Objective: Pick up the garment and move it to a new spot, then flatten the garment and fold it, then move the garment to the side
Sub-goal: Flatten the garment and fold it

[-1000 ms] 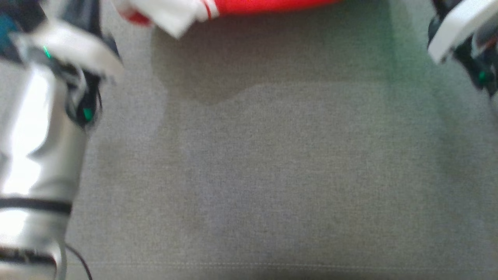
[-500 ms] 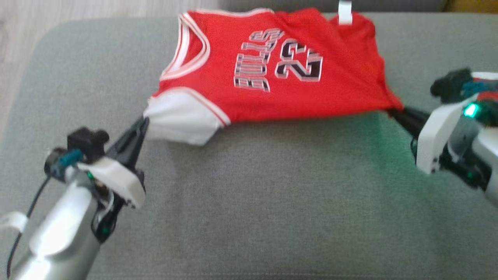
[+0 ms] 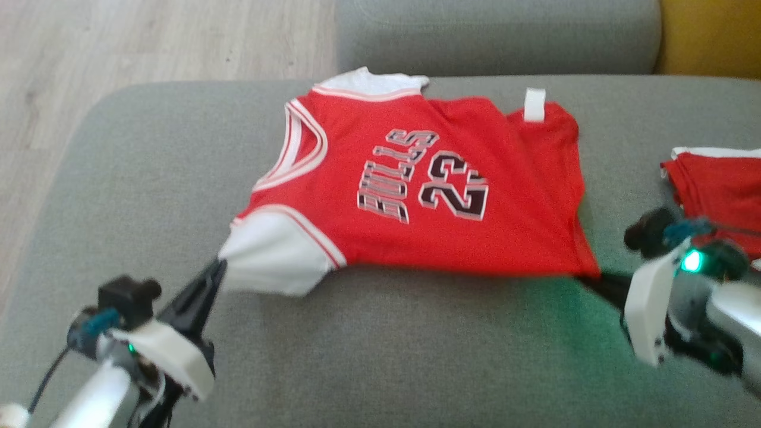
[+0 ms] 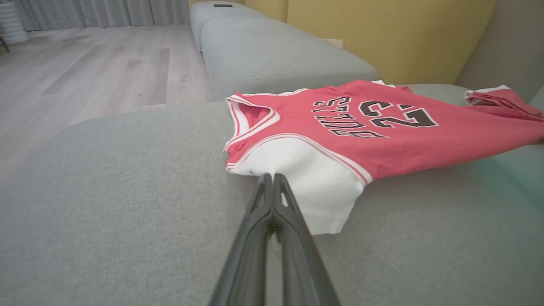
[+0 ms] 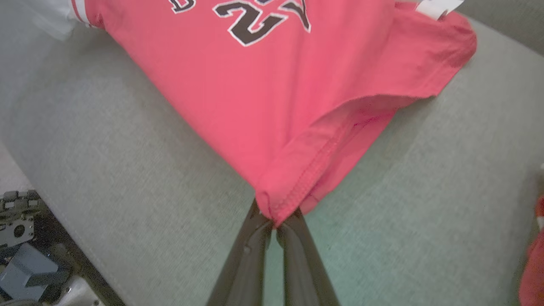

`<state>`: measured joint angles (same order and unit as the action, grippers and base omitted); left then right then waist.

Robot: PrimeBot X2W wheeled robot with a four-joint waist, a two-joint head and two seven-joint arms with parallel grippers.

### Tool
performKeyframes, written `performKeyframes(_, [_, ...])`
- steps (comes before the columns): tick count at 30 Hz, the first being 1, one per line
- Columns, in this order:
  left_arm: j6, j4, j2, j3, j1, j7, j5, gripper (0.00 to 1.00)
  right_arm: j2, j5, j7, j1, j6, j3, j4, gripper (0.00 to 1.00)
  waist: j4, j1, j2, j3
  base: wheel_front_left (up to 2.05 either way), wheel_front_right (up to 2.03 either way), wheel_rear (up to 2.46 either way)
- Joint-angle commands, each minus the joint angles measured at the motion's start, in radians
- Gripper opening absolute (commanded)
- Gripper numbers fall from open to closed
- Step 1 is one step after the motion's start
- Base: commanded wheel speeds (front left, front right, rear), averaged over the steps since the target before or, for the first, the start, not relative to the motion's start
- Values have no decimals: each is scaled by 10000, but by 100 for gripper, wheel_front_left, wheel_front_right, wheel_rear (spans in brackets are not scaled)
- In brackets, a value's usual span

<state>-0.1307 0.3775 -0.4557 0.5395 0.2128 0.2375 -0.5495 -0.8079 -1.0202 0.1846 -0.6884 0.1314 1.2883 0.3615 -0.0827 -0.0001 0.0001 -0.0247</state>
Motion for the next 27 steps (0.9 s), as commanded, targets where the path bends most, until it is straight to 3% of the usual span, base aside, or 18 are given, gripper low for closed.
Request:
performKeyframes(1, [60,-554,-523,-400,162,-84,-74,0,-474,-66,276,337,-7,-91,-377,0,-66,1,-1,146,0,0,0])
performKeyframes(5, [236,-1443,-814,-383,-451,-468,-224,0,-848,-231,1109,766,-7,-84,-1161,0,-84,1,-1,206,0,0,0])
performKeyframes(11, [514,-2356,-1125,-526,-572,-880,-323,0,-1175,-410,1152,435,-7,-125,-1377,0,-47,1,-1,-22,0,0,0])
performKeyframes(20, [488,-2628,-1428,-694,384,-1293,-281,0,-833,-816,1352,-249,-7,-306,-953,0,95,1,-1,-440,0,0,0])
performKeyframes(27, [209,-1957,-1502,-346,1644,-1810,-227,0,-421,-1390,1830,-756,-7,-375,-383,0,135,1,-1,-879,0,0,0])
